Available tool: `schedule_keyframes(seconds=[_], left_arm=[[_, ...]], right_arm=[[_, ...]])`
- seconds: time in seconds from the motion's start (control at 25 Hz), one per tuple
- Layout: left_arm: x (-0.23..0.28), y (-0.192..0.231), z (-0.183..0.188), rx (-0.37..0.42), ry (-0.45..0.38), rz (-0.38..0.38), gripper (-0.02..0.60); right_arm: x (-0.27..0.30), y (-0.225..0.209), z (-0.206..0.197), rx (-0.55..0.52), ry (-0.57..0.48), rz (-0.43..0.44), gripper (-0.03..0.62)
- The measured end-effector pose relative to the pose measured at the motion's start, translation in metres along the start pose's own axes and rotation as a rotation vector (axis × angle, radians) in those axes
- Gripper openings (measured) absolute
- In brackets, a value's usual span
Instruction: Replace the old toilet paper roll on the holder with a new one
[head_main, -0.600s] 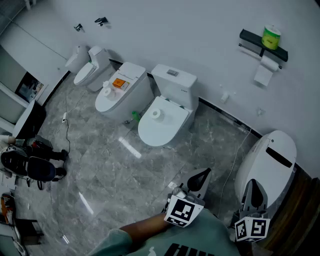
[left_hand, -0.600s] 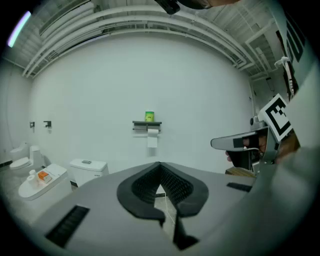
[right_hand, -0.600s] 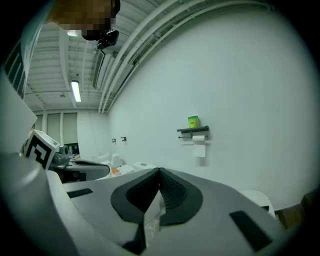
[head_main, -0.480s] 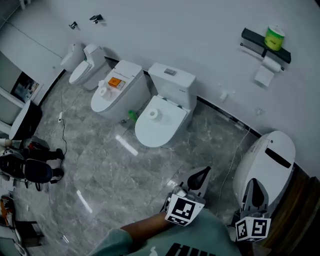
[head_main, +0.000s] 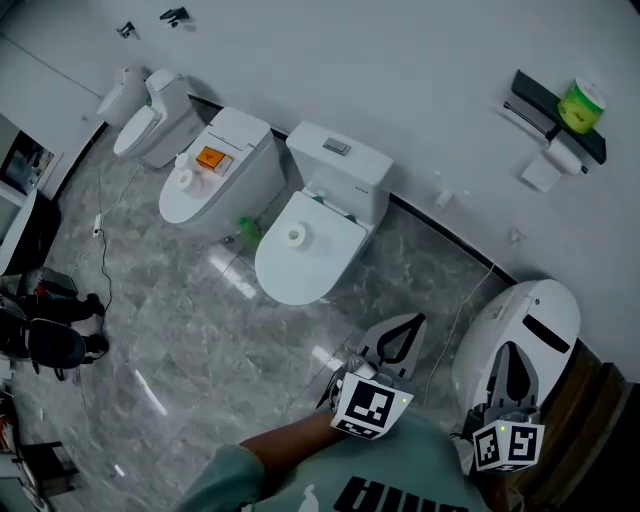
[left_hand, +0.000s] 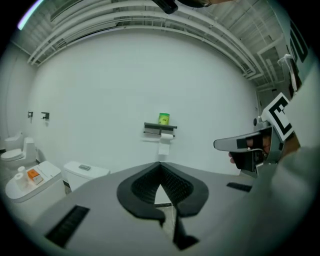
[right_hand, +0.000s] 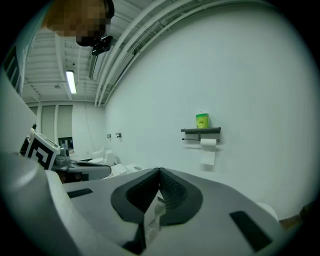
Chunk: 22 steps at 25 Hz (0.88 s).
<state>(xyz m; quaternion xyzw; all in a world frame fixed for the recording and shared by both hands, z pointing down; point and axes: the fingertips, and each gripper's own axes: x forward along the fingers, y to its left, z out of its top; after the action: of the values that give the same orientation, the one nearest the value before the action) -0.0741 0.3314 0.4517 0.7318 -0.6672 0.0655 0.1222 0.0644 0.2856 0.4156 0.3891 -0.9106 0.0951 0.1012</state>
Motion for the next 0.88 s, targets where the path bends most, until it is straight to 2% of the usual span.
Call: schedule_keyframes(seconds=[0.32,0.52,0.88], left_arm=[[0.036,0.031,0.027,0.015,-0.042,-0.053,0.005],[0.049,0.034,0.032,0.015,-0.031,-0.073,0.004],[0.108,0.048,0.038,0.035,0.005,-0.028,0.005]], right_arm=[[0.035,-0.005,0.024,0.001,-0.029,-0.066,0.008],[0.047,-0.010,0.029,0.008,-0.029,-0.077,0.008],[0.103,-0.053,0.029,0.064,-0.022,-0.037,0.008]])
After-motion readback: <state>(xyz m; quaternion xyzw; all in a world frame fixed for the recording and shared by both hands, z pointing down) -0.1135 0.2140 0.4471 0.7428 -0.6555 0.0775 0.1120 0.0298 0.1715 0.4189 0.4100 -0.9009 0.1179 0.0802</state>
